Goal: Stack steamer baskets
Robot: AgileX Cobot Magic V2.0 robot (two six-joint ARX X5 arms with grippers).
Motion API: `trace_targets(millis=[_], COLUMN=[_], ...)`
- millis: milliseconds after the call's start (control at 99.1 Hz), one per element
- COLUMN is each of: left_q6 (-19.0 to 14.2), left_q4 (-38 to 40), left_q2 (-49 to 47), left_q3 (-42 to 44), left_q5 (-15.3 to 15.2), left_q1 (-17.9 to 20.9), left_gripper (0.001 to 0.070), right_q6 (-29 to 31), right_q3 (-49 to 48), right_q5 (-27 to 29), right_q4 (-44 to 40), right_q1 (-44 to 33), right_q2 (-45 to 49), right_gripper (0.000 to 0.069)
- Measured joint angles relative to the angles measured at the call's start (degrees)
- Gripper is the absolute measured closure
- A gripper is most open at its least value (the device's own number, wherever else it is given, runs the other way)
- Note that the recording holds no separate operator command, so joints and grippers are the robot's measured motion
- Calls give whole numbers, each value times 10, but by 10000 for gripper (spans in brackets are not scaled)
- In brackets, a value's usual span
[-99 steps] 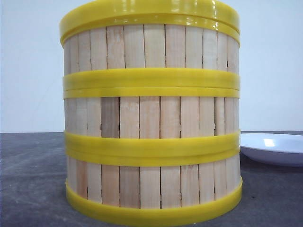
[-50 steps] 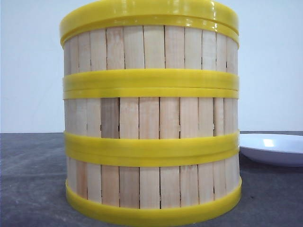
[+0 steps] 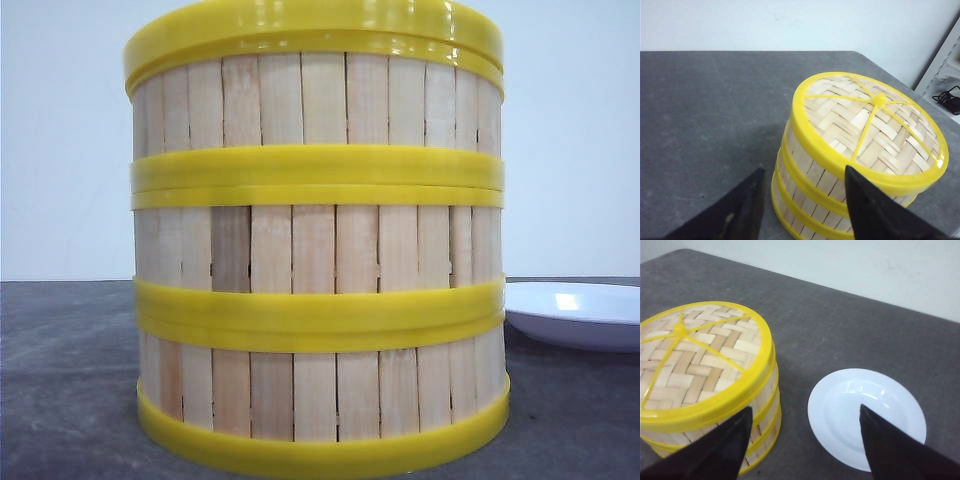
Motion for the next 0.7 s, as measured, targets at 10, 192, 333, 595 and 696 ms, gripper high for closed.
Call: trace_targets(millis=[10, 192, 333, 595, 696], left_q6=[0, 0, 0, 0, -1], left_q4=[0, 0, 0, -9, -9], left_q2=[0, 0, 0, 0, 0], left_q3=[0, 0, 0, 0, 0], left_q5=[0, 0, 0, 0, 0], left_q1=[0, 0, 0, 0, 0], left_gripper=[412, 419, 640, 679, 679], right_q6=[1, 7, 7, 7, 7], right_q3=[0, 0, 0, 0, 0], right_q5=[0, 0, 0, 0, 0], right_q4=[1, 31, 41, 43, 42], right_q1=[0, 0, 0, 0, 0], right_q2=[0, 0, 0, 0, 0], right_gripper=[276, 307, 601, 684, 684])
